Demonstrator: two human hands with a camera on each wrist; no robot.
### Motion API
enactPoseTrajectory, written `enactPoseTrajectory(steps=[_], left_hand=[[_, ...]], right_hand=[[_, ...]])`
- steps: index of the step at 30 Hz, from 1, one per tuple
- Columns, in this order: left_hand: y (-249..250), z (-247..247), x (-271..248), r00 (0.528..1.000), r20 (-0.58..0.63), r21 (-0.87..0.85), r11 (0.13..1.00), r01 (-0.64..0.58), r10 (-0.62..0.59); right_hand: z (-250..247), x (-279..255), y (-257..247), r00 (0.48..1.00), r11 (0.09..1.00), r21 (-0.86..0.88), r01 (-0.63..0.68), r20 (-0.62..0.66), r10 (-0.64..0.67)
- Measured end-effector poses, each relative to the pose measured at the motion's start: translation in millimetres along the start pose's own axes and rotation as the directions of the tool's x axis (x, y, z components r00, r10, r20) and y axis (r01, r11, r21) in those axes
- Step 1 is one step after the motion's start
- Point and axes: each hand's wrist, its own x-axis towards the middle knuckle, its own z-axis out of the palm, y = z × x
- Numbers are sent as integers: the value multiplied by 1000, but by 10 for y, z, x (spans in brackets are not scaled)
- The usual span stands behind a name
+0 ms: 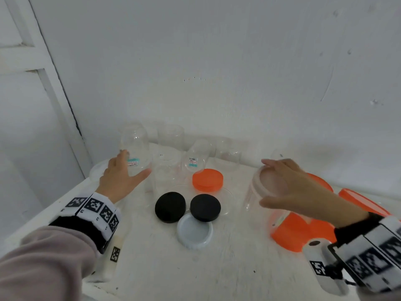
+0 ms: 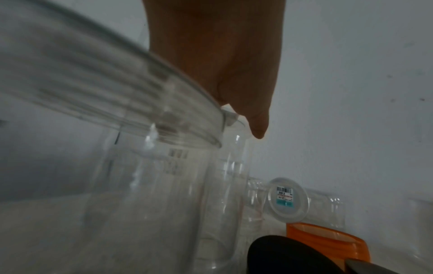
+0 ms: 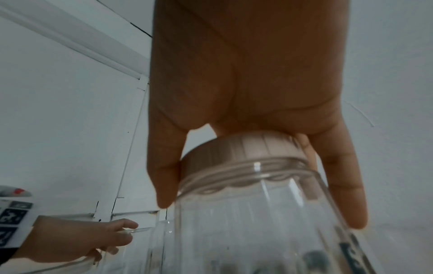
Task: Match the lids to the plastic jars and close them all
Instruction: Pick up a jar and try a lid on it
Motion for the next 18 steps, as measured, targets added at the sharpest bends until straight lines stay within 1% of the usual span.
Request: enactPoseTrajectory(steps=[4, 7, 9, 14, 18], left_hand=[[-41, 26, -4, 999, -47, -96, 995, -6, 2], [-49, 60, -32, 996, -87, -103, 995, -5, -4], [-46, 83, -51, 994, -110, -97, 995, -9, -2], [-45, 100, -82, 989, -147, -108, 994, -18, 2], [-28, 91, -98, 988, -157, -120, 993, -21, 2]], right_hand=[[19, 501, -30, 981, 998, 39, -52, -187, 58], [82, 843, -7, 968, 997, 49, -67, -240, 77], [138, 1022, 23, 969, 995, 55, -79, -230, 90], [237, 1298, 28, 973, 992, 4, -124, -195, 123], [233, 1369, -57, 982, 986, -110, -124, -158, 106]])
